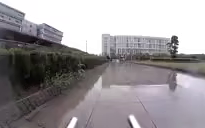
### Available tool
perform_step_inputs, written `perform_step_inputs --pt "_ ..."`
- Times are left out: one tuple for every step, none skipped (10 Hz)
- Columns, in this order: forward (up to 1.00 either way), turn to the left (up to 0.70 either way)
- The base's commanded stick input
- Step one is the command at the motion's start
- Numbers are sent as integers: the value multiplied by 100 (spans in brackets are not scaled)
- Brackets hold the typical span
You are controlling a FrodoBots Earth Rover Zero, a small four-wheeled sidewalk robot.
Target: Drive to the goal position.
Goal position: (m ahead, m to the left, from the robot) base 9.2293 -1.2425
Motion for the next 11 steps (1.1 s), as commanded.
perform_step_inputs --pt "70 0" --pt "70 0" --pt "70 0" --pt "70 0" --pt "70 0" --pt "70 0" --pt "70 0" --pt "70 0" --pt "70 0" --pt "70 0" --pt "70 0"
